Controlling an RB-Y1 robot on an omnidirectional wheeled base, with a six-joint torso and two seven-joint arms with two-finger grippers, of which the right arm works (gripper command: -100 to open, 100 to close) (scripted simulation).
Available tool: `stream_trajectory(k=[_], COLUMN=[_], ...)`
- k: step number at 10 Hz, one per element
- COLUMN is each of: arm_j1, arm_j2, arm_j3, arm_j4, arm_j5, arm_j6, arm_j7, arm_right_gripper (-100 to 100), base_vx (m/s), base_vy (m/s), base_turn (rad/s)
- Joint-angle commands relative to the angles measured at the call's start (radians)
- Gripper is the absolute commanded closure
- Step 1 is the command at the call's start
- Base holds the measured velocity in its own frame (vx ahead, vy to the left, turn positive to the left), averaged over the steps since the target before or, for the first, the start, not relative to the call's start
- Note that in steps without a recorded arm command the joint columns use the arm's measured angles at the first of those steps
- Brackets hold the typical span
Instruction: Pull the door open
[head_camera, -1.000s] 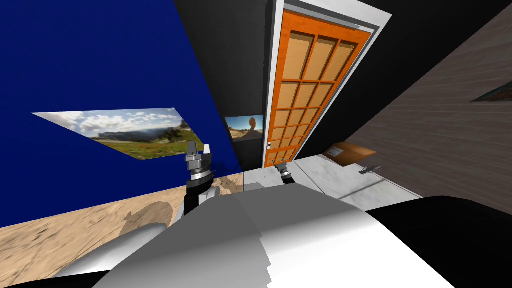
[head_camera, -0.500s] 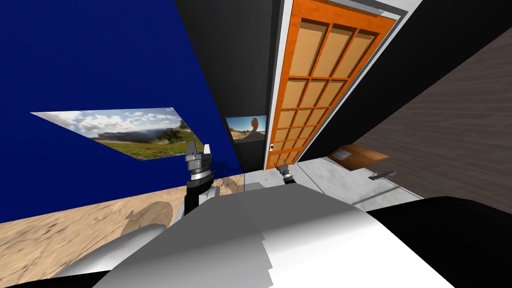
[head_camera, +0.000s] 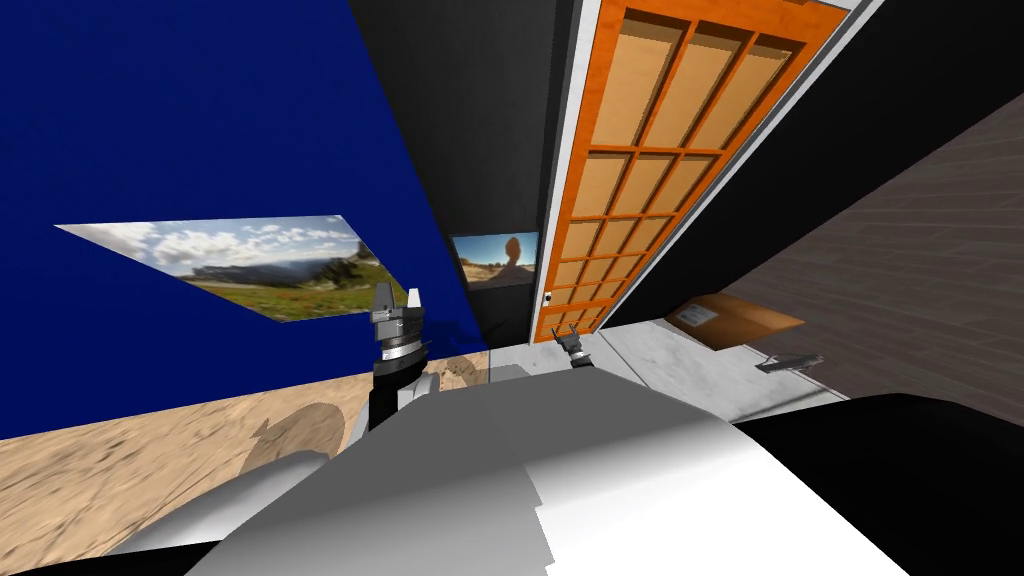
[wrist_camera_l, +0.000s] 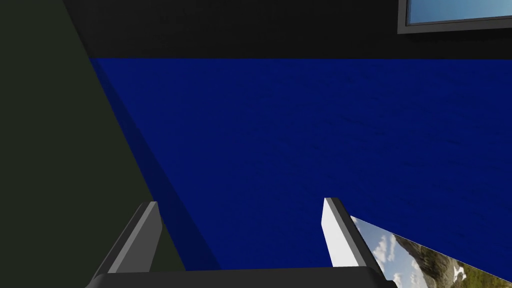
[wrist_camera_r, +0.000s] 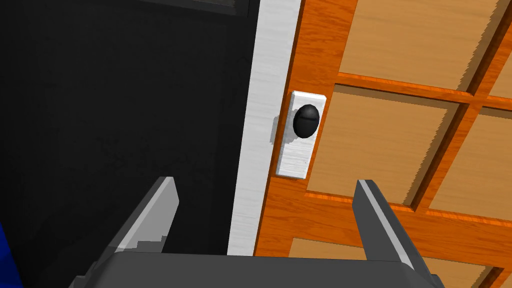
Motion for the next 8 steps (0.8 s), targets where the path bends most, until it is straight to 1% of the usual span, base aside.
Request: stream_trajectory(k=[1,4,8], arm_j1=[-0.010,-0.022,-0.038], arm_j2=[-0.005,-0.021,-0.040], arm_j3=[0.005,0.021,0.040], arm_j4=[0.030,0.090,0.162], arm_j5=[-0.005,-0.026,-0.051], arm_j6=[-0.014,-0.035,-0.061], arm_j7=[-0.023,-0.080,-0.151], arm_right_gripper=[-100,-100,-100], base_vx=[0.074,0.071,0.100], base_vy=[-0.007,0.002,-0.010], base_turn=[0.015,0.040,0.038])
